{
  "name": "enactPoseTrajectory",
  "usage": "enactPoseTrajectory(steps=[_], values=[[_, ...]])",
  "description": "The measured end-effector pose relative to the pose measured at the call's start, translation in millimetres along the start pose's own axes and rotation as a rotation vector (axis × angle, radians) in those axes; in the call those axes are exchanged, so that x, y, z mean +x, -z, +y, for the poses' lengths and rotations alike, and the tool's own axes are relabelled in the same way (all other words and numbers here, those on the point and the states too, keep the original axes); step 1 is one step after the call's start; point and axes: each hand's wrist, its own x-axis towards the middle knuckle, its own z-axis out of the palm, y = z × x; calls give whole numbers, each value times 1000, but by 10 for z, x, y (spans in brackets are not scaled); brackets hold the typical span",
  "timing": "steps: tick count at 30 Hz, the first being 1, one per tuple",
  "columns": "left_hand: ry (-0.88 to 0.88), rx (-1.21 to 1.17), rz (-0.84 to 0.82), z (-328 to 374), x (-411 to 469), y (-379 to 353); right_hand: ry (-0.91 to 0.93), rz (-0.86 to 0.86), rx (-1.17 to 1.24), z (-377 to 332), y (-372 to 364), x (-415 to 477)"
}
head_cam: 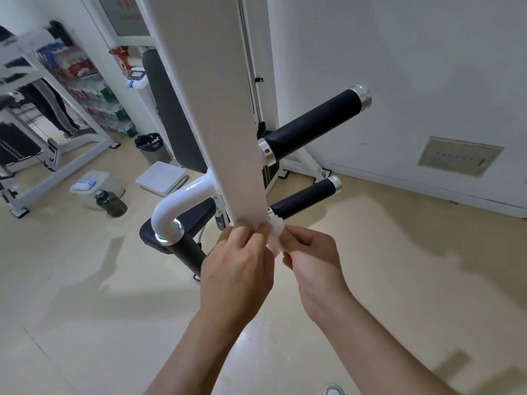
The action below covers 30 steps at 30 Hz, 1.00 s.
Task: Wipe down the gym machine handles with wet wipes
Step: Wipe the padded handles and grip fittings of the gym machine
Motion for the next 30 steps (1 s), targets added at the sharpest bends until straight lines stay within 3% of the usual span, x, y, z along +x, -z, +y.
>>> enactPoseTrajectory(steps=[5, 8, 10, 15, 19, 21, 25, 30], values=[[3, -12, 15, 4, -12, 15, -6, 79, -78, 65, -165, 65], [30, 10, -29, -5, -32, -2, 99, 25, -212, 22, -156, 22], [104, -60, -66, 11, -7, 3, 128, -55, -180, -86, -62, -27], [481, -653, -181, 92, 126, 218, 47, -266, 88, -323, 194, -155], [659, -1191, -267, 151, 218, 383, 72, -368, 20, -489, 375, -247], [650, -1265, -274, 206, 223, 440, 121, -398, -71, -611, 465, -277], [616, -1276, -303, 299, 156, 481, 179, -303, -135, -800, 552, -344], [523, -1347, -356, 358, 36, 555, 110, -188, 224, -986, 621, -533]])
